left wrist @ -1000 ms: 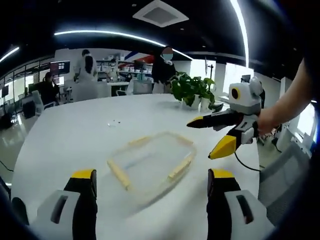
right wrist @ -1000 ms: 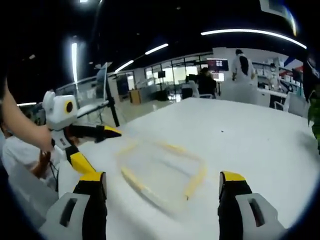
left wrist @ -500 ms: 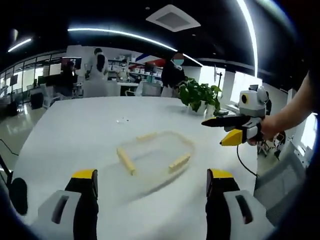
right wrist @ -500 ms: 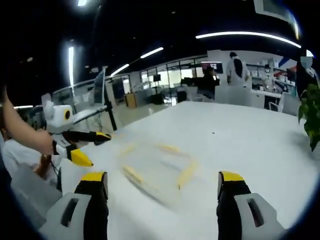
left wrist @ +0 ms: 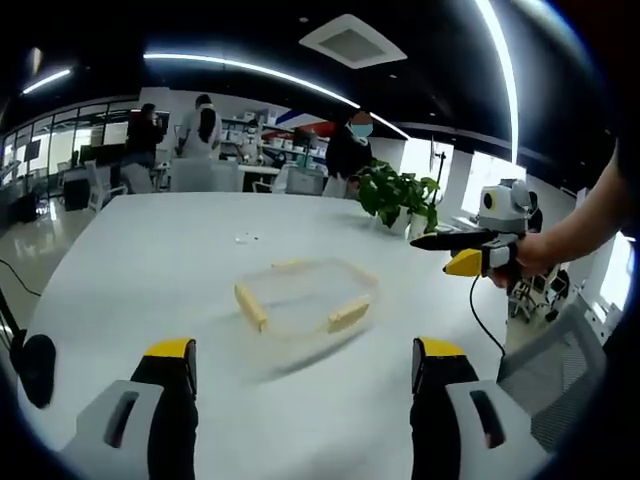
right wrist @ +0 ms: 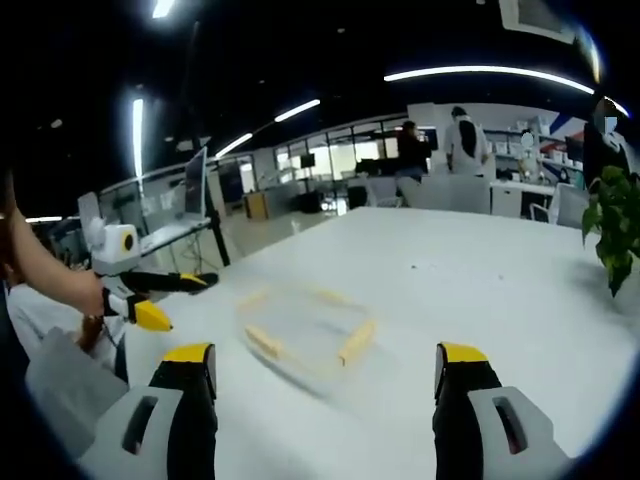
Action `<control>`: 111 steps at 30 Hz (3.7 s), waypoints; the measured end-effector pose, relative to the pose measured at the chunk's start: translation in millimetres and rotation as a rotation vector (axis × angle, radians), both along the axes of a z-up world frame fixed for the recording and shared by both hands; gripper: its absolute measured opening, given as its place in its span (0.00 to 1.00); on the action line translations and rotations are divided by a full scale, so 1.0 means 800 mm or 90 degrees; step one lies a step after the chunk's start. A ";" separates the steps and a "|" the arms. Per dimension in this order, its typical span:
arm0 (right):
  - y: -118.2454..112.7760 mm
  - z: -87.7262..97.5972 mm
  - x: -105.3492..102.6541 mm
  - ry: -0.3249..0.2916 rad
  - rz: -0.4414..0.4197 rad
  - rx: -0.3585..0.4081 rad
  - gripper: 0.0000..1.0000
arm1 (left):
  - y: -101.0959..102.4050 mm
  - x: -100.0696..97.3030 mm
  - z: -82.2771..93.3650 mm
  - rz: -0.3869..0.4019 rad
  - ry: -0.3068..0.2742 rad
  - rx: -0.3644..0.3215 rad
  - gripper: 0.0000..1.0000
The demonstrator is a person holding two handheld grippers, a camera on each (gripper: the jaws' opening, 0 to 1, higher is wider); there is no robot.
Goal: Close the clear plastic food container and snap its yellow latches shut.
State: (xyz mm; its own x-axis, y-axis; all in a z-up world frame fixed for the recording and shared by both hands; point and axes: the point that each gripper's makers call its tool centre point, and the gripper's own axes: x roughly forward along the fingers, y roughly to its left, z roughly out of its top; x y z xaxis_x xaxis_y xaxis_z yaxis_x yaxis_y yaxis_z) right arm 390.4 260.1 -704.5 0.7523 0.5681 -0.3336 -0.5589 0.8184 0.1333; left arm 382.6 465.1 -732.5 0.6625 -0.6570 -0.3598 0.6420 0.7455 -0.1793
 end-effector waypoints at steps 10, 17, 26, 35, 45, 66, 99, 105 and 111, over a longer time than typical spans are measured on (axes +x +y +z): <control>-0.017 0.016 -0.017 -0.008 -0.017 0.010 0.91 | 0.004 -0.021 0.000 -0.005 0.003 -0.008 0.87; -0.031 0.027 -0.033 -0.013 -0.026 0.017 0.90 | 0.014 -0.030 0.005 0.002 0.002 -0.009 0.86; -0.050 0.031 -0.054 -0.013 -0.044 0.021 0.90 | 0.021 -0.041 0.011 0.012 -0.001 -0.013 0.85; -0.066 0.041 -0.067 -0.022 -0.069 0.033 0.88 | 0.023 -0.055 0.016 0.021 -0.001 -0.022 0.85; -0.078 0.043 -0.095 -0.025 -0.076 0.037 0.88 | 0.017 -0.074 0.022 0.020 -0.017 -0.018 0.85; -0.098 0.047 -0.136 -0.038 -0.122 0.074 0.87 | 0.027 -0.113 0.026 0.057 -0.011 -0.021 0.85; -0.023 -0.003 -0.192 -0.018 -0.007 0.009 0.88 | 0.019 -0.138 0.009 0.040 0.004 -0.010 0.84; -0.021 -0.011 -0.193 -0.022 -0.002 -0.004 0.88 | 0.016 -0.141 0.005 0.027 0.003 -0.006 0.84; -0.021 -0.024 -0.194 -0.013 0.000 -0.019 0.88 | 0.010 -0.147 -0.007 0.005 0.014 0.001 0.83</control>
